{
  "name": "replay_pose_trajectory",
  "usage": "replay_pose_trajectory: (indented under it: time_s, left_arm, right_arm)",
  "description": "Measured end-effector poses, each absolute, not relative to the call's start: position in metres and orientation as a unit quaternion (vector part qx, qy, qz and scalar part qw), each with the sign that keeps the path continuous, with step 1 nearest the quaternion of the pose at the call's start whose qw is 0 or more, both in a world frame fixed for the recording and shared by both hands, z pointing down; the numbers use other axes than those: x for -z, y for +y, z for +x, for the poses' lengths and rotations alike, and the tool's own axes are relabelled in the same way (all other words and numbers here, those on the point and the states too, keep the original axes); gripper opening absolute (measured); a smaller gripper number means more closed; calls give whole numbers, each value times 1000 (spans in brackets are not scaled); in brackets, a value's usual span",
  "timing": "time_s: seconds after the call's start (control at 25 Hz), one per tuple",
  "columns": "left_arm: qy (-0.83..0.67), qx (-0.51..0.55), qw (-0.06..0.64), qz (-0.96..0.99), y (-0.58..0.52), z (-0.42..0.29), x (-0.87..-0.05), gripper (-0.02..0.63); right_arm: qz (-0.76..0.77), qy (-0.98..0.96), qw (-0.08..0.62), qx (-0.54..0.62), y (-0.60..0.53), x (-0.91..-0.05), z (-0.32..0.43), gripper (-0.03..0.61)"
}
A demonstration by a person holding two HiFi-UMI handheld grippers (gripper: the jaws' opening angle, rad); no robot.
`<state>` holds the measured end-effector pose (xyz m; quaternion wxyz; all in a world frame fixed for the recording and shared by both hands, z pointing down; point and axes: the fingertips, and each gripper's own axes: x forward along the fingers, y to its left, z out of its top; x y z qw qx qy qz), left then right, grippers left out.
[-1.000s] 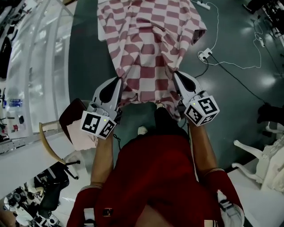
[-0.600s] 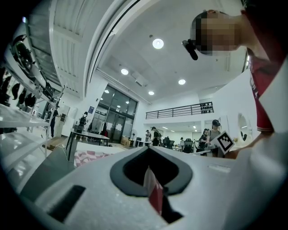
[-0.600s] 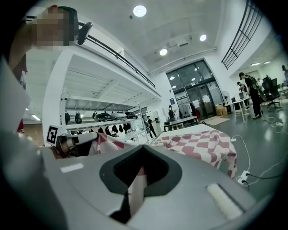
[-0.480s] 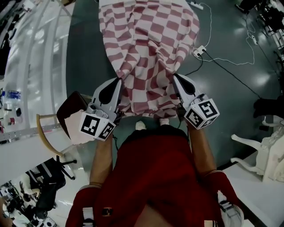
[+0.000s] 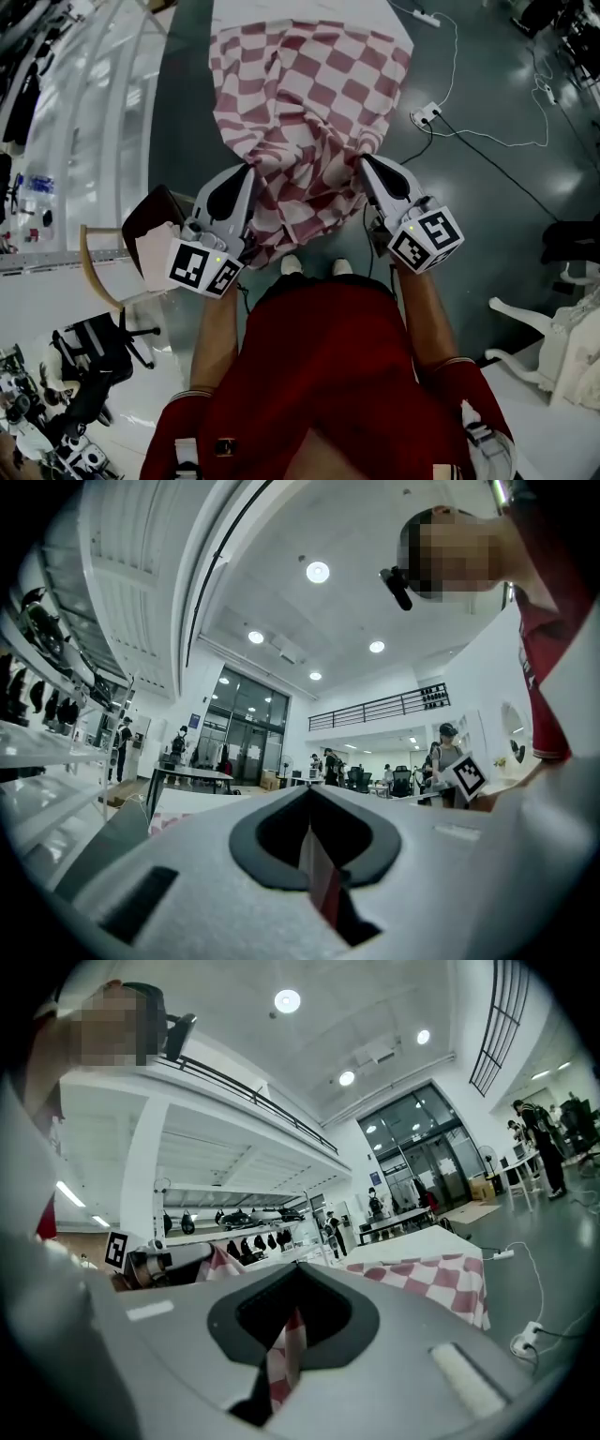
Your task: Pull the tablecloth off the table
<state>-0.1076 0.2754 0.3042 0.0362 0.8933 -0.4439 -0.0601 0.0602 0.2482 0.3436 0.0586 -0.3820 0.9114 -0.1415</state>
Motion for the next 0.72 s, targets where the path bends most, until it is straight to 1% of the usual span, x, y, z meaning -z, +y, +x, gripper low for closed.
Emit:
replay_pose_trajectory:
  time_s: [0.12,0.36,0.72]
  left_arm:
    - [-460,67,36,885,283,-87,-299,8]
    - [-472,76,37,877,295,-71,-298,8]
    - [-452,75,37,888,298,-75,-292,8]
  right_arm:
    - [-365,918,65,141,254,-337,82,14]
    - [-363,918,72,138,260,-334,109,14]
    - [-393,899,112,155,266,-318,122,14]
